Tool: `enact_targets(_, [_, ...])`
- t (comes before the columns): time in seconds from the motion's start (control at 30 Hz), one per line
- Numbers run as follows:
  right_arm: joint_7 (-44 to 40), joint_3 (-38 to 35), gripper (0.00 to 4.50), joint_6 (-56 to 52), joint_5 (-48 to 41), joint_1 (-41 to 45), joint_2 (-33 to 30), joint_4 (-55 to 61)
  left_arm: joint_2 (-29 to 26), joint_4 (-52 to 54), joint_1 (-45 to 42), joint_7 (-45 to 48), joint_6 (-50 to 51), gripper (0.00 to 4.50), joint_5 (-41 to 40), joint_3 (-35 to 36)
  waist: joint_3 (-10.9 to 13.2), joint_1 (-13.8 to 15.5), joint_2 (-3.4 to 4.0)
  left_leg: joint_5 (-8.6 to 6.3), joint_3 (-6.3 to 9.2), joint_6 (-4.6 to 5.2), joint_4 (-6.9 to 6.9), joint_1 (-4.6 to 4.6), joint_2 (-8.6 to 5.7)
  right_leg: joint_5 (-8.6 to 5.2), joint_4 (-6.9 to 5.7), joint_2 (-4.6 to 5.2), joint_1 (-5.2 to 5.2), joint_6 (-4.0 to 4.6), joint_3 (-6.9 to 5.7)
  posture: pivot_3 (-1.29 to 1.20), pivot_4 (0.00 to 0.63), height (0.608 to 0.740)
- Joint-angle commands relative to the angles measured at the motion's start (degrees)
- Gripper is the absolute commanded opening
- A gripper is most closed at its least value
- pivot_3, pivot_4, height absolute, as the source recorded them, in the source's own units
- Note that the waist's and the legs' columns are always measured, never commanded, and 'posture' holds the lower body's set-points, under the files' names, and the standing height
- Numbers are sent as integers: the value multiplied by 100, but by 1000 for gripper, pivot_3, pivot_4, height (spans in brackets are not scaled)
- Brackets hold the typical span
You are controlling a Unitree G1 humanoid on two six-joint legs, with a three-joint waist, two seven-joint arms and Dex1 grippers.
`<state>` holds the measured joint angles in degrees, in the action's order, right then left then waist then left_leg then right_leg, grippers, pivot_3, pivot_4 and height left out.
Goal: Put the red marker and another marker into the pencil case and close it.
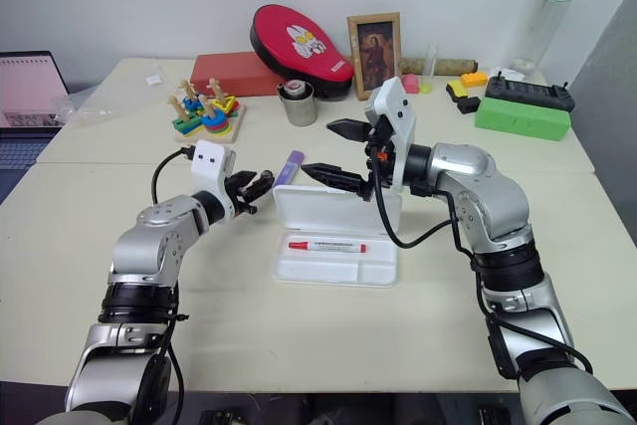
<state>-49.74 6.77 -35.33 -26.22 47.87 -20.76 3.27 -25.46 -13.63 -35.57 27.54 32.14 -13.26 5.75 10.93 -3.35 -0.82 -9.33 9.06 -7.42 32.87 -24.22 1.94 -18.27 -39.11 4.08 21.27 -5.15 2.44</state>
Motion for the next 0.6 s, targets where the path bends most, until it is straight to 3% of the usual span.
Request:
enact_targets(0.03, [-7,-111,4500,138,-55,47,23,135,69,-218,-306,-83,-163,2975,63,6,0,0,0,0,0,0,0,0,0,0,0,0,1,0,0,0,150,740])
enact_targets(0.3, [26,-122,4500,149,-41,49,67,140,280,-1142,-788,-107,-289,4475,228,-178,0,-6,0,0,0,0,0,0,0,0,0,0,1,0,-1,0,150,740])
enact_targets(0.6, [82,-153,4500,135,-52,25,81,203,422,-1833,-922,161,-514,4494,386,-400,0,-7,0,6,0,-11,0,-1,0,0,0,0,0,0,-2,0,150,740])
